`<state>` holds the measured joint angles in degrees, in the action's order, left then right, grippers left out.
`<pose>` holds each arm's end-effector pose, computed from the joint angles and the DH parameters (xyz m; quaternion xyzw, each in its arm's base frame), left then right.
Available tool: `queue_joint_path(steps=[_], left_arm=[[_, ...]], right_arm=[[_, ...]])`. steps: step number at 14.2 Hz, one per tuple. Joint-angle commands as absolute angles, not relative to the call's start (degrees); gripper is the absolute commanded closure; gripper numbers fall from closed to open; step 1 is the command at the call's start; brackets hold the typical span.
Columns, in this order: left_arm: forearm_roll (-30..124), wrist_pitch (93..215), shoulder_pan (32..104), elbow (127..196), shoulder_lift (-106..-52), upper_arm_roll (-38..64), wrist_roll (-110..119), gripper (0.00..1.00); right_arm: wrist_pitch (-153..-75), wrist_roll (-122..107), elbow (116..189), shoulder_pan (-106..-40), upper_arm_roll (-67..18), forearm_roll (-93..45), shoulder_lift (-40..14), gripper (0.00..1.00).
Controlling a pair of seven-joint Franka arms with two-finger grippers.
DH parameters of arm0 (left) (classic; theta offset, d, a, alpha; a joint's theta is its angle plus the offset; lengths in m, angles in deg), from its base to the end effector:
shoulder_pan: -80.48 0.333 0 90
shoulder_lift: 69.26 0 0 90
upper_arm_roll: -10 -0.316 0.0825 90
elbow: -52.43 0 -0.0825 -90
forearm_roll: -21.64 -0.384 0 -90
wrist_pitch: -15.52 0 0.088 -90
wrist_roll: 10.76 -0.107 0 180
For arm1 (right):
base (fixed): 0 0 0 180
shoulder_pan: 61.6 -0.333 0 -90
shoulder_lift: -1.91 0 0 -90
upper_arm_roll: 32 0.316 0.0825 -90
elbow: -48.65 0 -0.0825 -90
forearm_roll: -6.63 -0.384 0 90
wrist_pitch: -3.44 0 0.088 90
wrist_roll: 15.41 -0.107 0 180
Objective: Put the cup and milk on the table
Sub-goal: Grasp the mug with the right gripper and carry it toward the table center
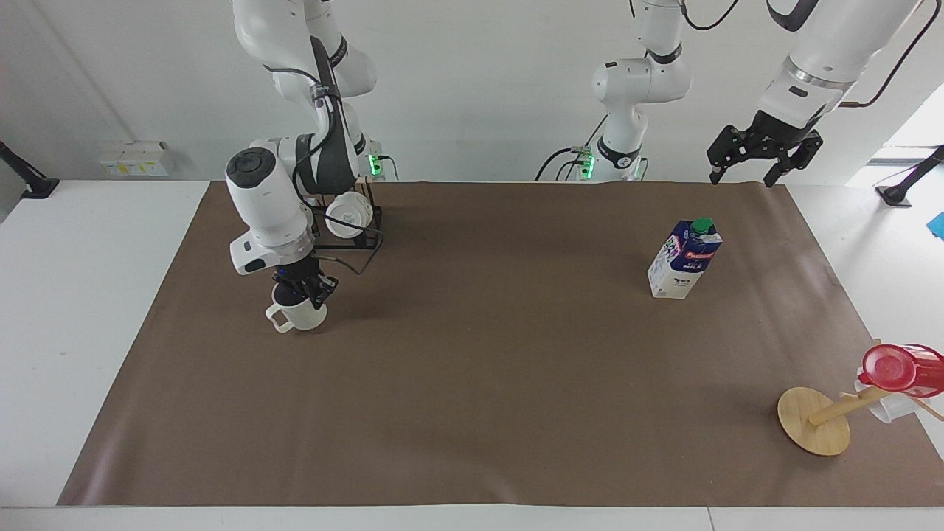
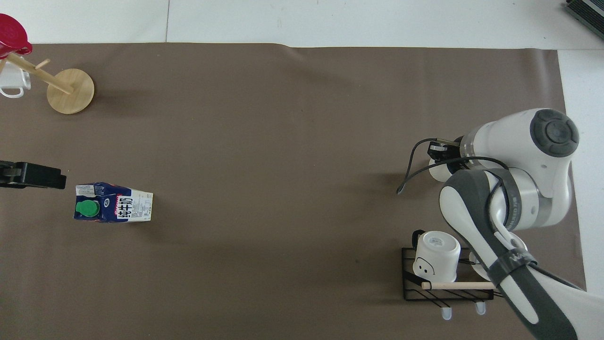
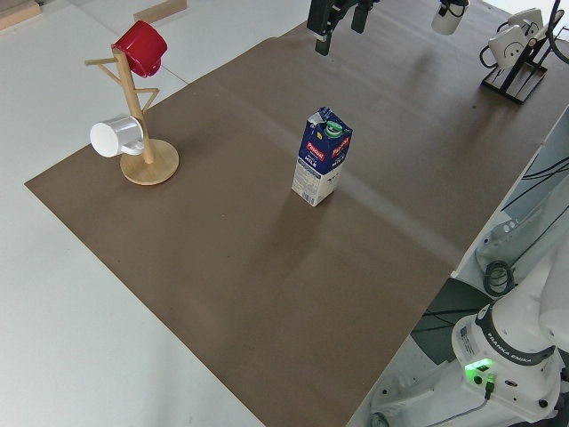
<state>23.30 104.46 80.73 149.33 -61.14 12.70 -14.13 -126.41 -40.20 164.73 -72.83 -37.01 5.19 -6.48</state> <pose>0.5069 -0.0267 0.6413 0.9986 -0.0508 0.0014 0.0111 0.5849 0.0656 0.3863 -0.9847 0.1679 -0.0445 0.0162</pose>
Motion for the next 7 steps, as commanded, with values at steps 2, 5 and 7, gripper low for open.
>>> queue_joint_path(steps=[2, 5, 7], left_arm=[[23.5, 103.0, 81.1, 147.9, -61.2, 12.9, -14.0, 0.00], [23.5, 103.1, 81.1, 147.9, -61.2, 12.9, -14.3, 0.00], [23.5, 103.2, 81.1, 147.9, -61.2, 12.9, -14.3, 0.00]], right_arm=[[-125.1, -49.3, 161.7, -77.5, -36.9, 4.3, -7.6, 1.00], [-121.7, -55.5, 159.2, -82.4, -36.9, 5.0, -8.2, 1.00], [-121.4, -59.0, 158.8, -85.6, -36.9, 5.3, -8.2, 1.00]])
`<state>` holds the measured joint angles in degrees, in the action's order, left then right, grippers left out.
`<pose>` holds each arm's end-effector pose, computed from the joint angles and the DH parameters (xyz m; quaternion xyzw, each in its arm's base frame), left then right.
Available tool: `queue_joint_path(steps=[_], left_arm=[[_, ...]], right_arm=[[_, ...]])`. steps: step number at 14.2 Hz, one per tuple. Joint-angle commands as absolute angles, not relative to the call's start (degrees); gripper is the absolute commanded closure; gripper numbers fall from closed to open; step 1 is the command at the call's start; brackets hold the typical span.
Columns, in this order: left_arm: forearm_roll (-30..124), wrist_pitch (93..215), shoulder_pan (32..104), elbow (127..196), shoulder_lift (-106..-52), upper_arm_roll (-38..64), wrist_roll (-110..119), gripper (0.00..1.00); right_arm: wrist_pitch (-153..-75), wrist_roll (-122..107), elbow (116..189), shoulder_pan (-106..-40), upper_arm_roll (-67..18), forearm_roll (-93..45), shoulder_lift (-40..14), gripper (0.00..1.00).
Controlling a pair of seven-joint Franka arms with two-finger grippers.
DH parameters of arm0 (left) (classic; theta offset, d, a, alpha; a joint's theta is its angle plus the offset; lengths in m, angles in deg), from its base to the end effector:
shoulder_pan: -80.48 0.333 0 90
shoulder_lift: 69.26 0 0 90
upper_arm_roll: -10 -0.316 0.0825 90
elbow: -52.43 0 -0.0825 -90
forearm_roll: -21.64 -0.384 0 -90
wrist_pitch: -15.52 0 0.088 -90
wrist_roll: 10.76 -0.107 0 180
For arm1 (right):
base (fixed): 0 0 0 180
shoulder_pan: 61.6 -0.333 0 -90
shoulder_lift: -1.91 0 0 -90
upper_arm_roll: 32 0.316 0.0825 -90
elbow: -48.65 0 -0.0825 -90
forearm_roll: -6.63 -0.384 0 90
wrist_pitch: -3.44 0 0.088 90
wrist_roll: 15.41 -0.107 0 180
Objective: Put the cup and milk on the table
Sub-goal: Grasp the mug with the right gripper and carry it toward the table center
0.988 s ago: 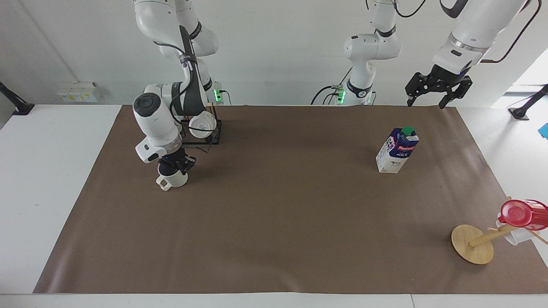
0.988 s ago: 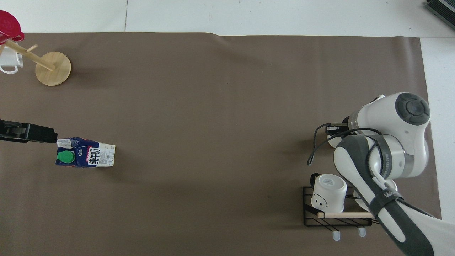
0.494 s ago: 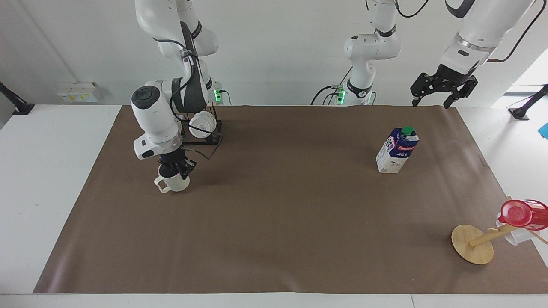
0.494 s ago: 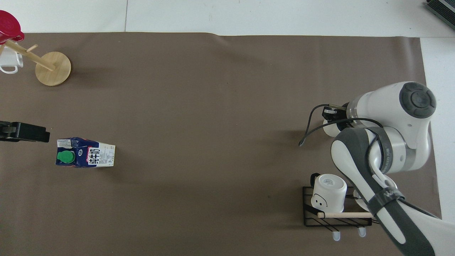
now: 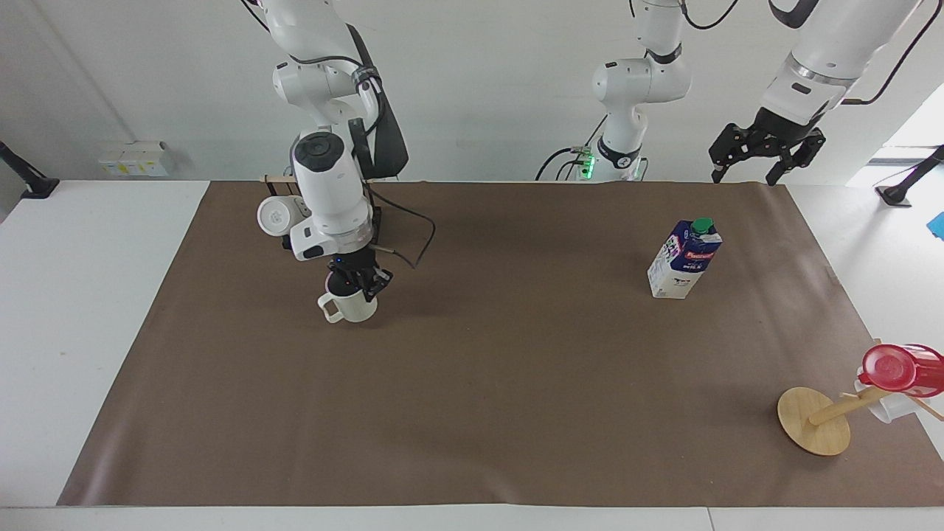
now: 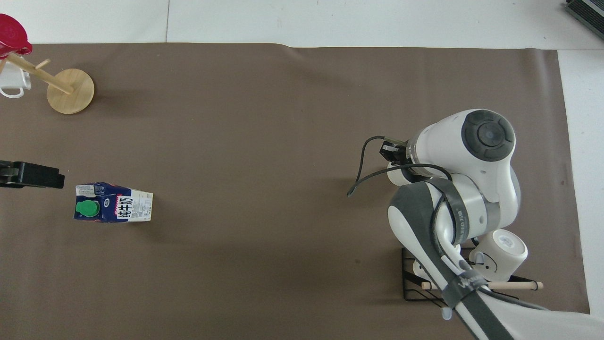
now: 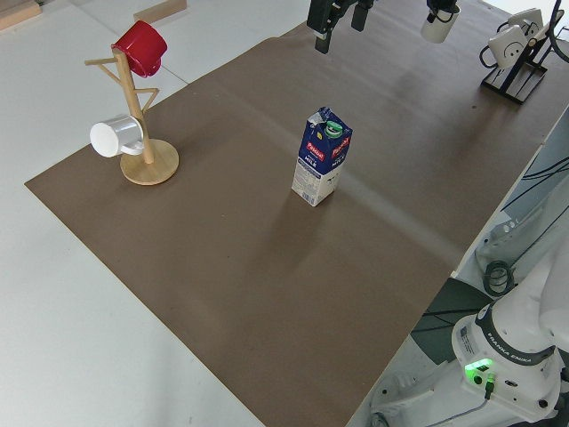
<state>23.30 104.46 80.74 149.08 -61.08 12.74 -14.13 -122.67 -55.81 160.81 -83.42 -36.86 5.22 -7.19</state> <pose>0.5066 -0.0270 0.6439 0.9986 -0.0511 0.0041 0.0110 0.5724 0.1771 0.4044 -0.9770 0.2088 -0.0357 0.0236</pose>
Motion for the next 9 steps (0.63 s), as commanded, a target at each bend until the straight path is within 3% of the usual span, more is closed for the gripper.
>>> queue_joint_path(steps=[1, 9], left_arm=[[23.5, 103.1, 81.1, 148.0, -61.2, 12.9, -14.3, 0.00], [23.4, 103.7, 80.7, 149.5, -60.3, 12.9, -14.4, 0.00]], right_arm=[[-120.6, -59.6, 158.4, -86.5, -36.9, 5.4, -8.2, 1.00], [-119.0, -70.0, 154.1, -96.4, -36.9, 4.9, -11.6, 1.00]])
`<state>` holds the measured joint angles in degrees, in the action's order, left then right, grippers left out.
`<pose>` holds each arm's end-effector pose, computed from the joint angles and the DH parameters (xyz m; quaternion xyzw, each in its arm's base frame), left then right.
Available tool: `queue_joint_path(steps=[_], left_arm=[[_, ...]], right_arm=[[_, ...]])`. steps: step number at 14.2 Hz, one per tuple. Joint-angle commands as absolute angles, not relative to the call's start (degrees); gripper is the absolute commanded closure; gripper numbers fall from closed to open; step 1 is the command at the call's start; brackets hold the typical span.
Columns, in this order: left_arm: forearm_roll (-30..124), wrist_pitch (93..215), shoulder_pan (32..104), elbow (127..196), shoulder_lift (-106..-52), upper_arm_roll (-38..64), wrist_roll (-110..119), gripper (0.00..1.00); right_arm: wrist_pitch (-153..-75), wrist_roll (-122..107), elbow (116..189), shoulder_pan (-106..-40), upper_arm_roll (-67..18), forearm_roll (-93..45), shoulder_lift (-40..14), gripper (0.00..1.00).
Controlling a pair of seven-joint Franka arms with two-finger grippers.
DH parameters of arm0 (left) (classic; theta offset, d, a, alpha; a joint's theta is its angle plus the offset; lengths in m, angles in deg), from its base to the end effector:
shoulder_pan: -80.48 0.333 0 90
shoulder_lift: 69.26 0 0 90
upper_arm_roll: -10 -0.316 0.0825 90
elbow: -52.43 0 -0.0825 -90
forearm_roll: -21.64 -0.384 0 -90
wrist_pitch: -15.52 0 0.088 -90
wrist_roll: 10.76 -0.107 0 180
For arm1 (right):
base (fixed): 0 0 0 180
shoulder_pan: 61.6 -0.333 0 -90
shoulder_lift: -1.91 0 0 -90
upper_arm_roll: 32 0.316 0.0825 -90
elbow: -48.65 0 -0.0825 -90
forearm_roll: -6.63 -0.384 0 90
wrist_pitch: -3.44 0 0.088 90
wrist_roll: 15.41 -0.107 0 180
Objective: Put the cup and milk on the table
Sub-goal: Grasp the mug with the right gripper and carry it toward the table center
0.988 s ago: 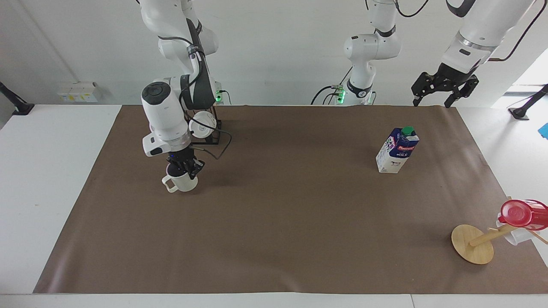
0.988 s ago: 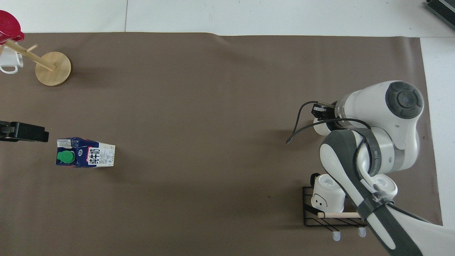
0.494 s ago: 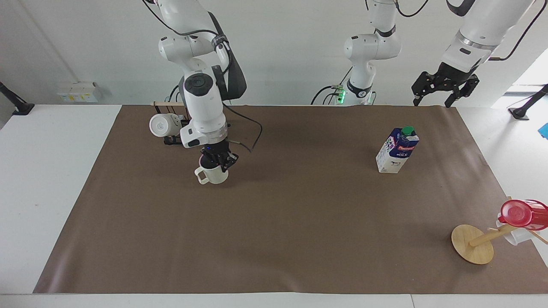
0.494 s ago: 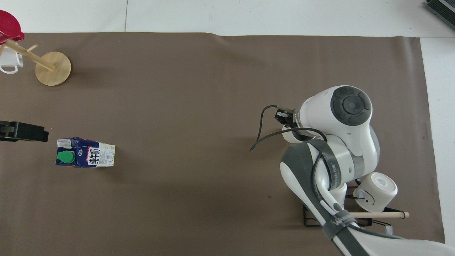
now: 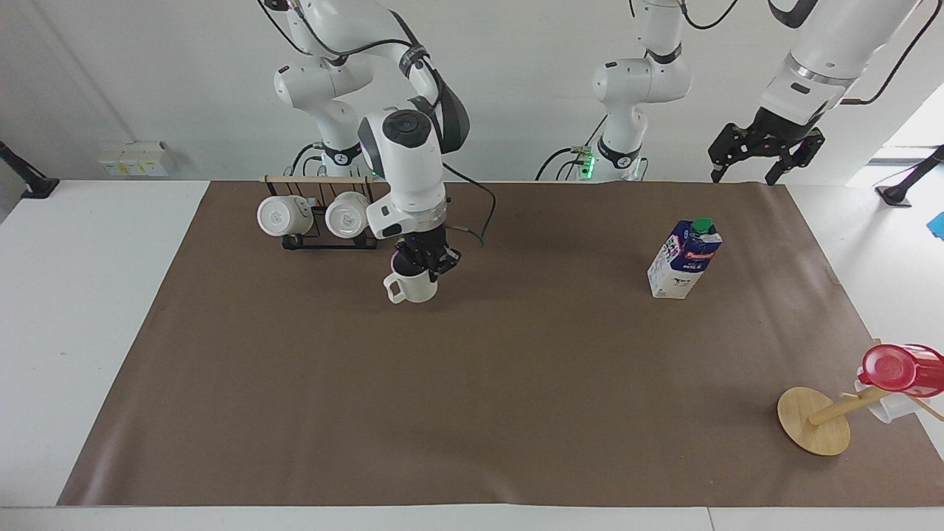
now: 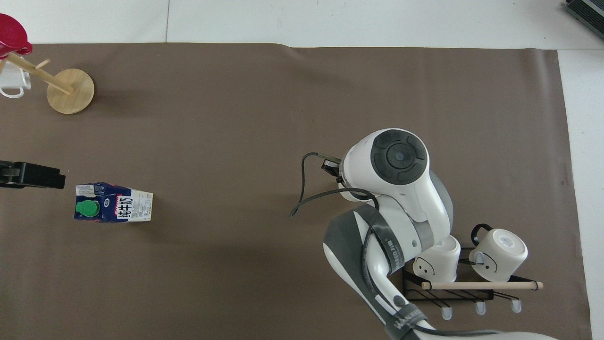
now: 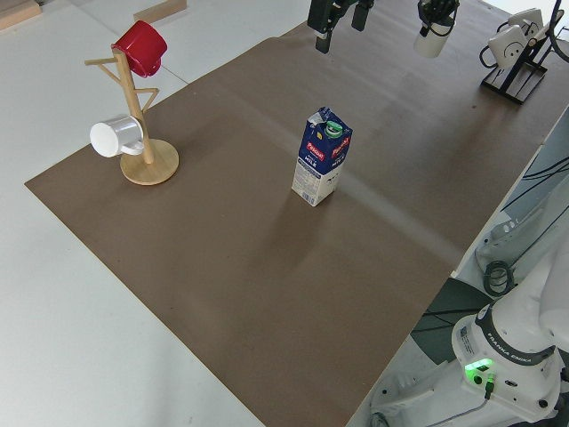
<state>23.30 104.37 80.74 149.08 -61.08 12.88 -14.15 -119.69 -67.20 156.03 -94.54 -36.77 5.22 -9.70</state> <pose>0.5064 -0.0283 0.6438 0.9986 -0.0525 0.0033 0.0109 0.5412 0.2937 0.4120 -0.9771 0.2096 -0.0266 0.0252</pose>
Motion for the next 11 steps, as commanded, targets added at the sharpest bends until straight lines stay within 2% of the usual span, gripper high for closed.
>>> queue_joint_path(steps=[1, 5, 11], left_arm=[[23.4, 103.7, 80.7, 149.5, -60.2, 12.9, -14.4, 0.00], [23.4, 104.6, 81.0, 152.5, -58.9, 12.9, -14.6, 0.00], [23.4, 112.9, 81.2, 161.3, -56.1, 12.9, -14.6, 0.00]], right_arm=[[-119.4, -71.6, 154.1, -97.4, -36.9, 5.4, -12.7, 1.00], [-122.2, -75.8, 154.0, -100.7, -36.9, 5.4, -16.1, 1.00], [-122.5, -76.1, 155.0, -101.2, -36.9, 5.2, -16.2, 1.00]])
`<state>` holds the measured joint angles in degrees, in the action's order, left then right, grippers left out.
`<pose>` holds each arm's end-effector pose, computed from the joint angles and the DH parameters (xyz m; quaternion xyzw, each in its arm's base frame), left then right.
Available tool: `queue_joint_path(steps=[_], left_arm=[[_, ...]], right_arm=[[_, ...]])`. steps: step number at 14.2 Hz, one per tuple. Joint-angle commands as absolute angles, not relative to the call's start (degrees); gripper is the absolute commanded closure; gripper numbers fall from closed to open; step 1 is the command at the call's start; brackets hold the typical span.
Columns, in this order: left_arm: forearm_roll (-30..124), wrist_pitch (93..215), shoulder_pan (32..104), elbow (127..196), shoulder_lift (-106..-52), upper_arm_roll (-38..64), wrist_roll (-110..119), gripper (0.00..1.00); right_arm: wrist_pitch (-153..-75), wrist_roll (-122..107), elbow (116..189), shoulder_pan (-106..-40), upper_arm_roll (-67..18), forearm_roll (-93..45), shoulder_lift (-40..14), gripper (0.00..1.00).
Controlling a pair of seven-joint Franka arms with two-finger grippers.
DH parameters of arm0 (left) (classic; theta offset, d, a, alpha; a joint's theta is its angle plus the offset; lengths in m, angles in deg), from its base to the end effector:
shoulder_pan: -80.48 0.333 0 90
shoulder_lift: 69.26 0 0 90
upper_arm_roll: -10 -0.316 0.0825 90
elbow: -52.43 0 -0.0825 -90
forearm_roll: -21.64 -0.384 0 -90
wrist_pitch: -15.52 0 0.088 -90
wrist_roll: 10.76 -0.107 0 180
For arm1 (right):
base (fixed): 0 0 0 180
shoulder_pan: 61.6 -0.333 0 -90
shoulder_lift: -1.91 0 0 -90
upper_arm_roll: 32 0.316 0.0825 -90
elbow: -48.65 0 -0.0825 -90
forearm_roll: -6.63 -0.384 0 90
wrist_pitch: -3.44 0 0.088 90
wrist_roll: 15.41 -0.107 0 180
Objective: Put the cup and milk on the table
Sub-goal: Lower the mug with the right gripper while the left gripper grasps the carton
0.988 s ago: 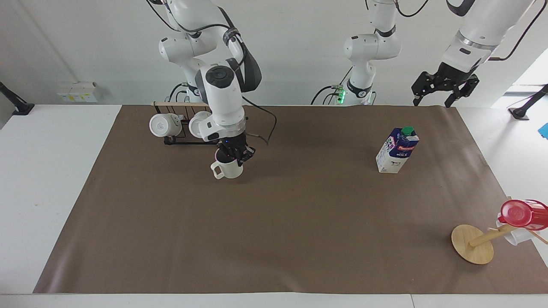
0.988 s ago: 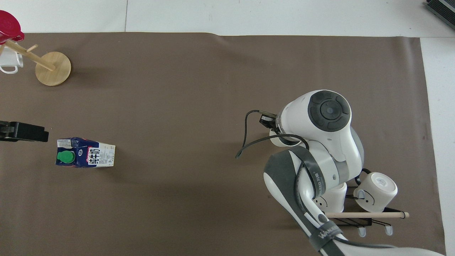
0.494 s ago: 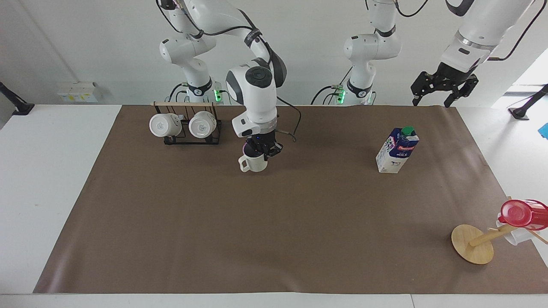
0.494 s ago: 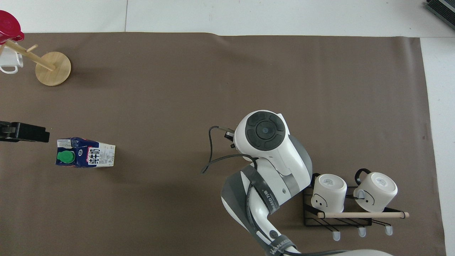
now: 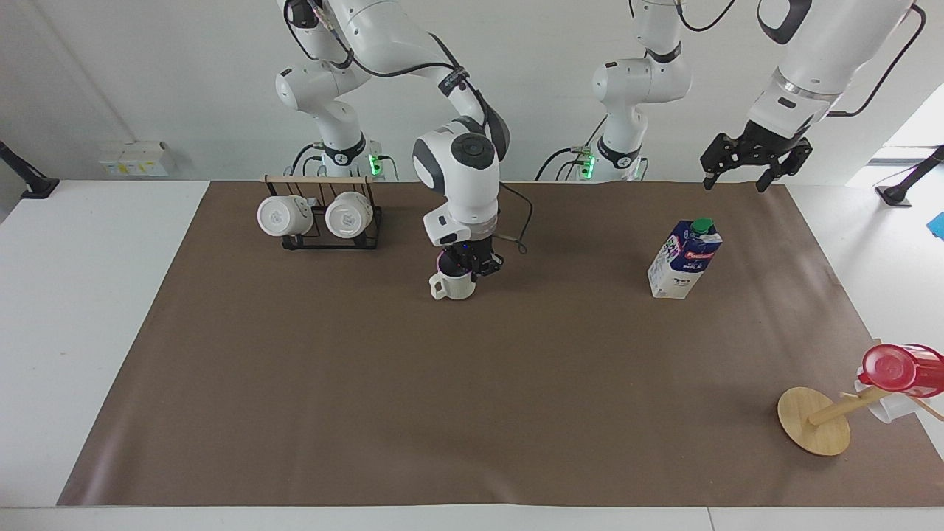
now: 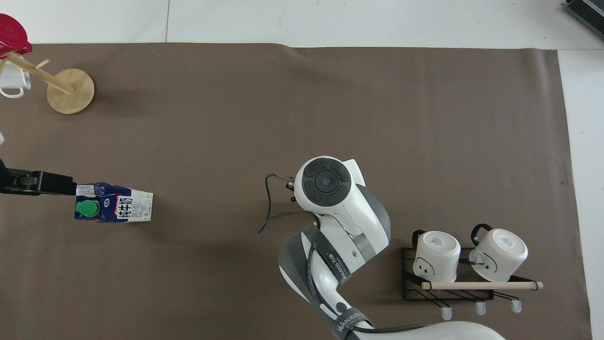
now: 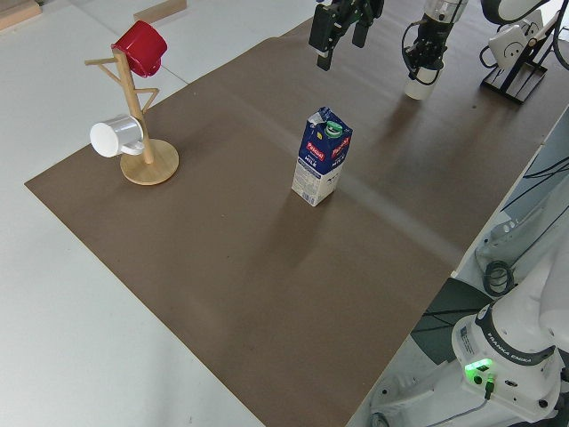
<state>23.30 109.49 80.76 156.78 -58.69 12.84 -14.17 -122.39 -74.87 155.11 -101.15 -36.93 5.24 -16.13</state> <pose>0.4994 -0.0273 0.6090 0.9987 -0.0507 0.0016 0.0099 0.5161 0.3612 0.3541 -0.9755 0.2197 -0.0108 0.0067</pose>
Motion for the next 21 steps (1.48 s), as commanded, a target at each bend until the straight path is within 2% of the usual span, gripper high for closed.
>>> queue_joint_path(steps=[1, 7, 14, 17, 18, 19, 21], left_arm=[[23.5, 114.0, 81.2, 162.5, -56.1, 12.9, -14.6, 0.00], [23.4, 118.5, 81.9, 166.1, -56.1, 12.9, -14.6, 0.00], [23.5, 129.6, 81.8, 177.1, -52.2, 13.0, -17.1, 0.00], [23.5, 132.4, 81.8, 179.2, -52.2, 13.0, -18.3, 0.00], [23.5, 133.9, 81.8, 180.4, -52.1, 13.0, -18.8, 0.00], [23.5, 135.0, 81.8, 181.3, -51.9, 13.0, -18.9, 0.00], [23.4, 136.5, 81.8, 182.1, -52.1, 13.0, -20.2, 0.00]], right_arm=[[-122.7, -76.1, 155.0, -101.5, -36.9, 5.2, -16.4, 1.00], [-122.5, -75.4, 155.6, -101.8, -36.9, 5.4, -16.4, 1.00], [-121.8, -73.1, 156.8, -101.8, -36.8, 7.9, -15.8, 1.00], [-122.5, -72.0, 157.6, -101.8, -36.8, 7.9, -15.4, 1.00], [-122.3, -71.8, 157.7, -101.8, -36.8, 7.9, -15.4, 0.61], [-122.2, -71.8, 157.6, -101.8, -36.8, 7.9, -15.4, 0.01], [-121.6, -71.9, 156.9, -102.0, -36.8, 8.6, -15.4, 0.00]])
